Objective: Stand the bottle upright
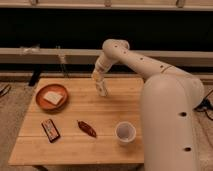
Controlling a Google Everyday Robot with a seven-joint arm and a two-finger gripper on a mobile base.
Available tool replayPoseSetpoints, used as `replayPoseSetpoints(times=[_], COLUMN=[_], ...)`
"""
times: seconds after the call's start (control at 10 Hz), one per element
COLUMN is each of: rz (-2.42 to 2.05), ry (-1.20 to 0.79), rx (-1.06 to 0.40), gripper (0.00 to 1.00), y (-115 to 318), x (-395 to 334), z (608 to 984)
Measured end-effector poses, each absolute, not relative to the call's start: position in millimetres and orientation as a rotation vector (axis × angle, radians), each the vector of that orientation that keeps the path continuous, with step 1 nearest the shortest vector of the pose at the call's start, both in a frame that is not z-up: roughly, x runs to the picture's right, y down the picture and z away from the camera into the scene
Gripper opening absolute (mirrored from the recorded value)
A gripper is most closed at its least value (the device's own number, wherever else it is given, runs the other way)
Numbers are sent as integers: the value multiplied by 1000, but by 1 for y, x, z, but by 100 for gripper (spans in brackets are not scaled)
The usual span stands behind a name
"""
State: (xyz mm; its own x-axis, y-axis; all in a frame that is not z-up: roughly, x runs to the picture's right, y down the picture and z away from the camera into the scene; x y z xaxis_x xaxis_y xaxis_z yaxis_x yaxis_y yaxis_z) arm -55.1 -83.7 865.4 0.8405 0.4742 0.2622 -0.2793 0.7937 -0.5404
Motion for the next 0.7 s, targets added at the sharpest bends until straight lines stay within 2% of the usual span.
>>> replayPoseSetpoints(times=[0.3, 0.7], rz=[439, 466], ry=[-414, -426], rx=[-505, -497], gripper=[78, 80], y=[-82, -82], x=[-53, -46], z=[865, 864])
